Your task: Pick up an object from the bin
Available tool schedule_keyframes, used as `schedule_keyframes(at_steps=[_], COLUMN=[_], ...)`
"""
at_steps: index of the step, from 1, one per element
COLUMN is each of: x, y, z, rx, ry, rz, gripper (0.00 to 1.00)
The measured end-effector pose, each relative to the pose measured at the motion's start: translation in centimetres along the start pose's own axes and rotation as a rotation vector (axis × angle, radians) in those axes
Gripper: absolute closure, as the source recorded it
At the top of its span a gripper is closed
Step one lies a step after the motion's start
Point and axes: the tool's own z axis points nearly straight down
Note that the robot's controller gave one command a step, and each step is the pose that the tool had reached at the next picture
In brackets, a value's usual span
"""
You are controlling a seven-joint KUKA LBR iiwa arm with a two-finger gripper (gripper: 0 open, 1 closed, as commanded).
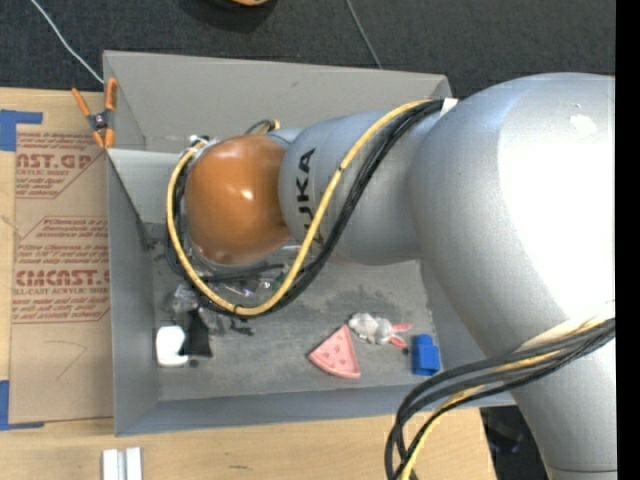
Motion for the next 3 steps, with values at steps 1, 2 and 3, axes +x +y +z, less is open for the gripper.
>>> schedule_keyframes(at_steps=[1,2,3], x=[0.62,0.14,0.46], y=[0.62,0.73,0.72], z=[0.0,0.01,0.0], rx=[-0.001,-0.001,-0.002], ry=[-0.001,-0.004,-0.006], rz=[-0.036,-0.031,-0.038], gripper=[1.0,1.0,1.0])
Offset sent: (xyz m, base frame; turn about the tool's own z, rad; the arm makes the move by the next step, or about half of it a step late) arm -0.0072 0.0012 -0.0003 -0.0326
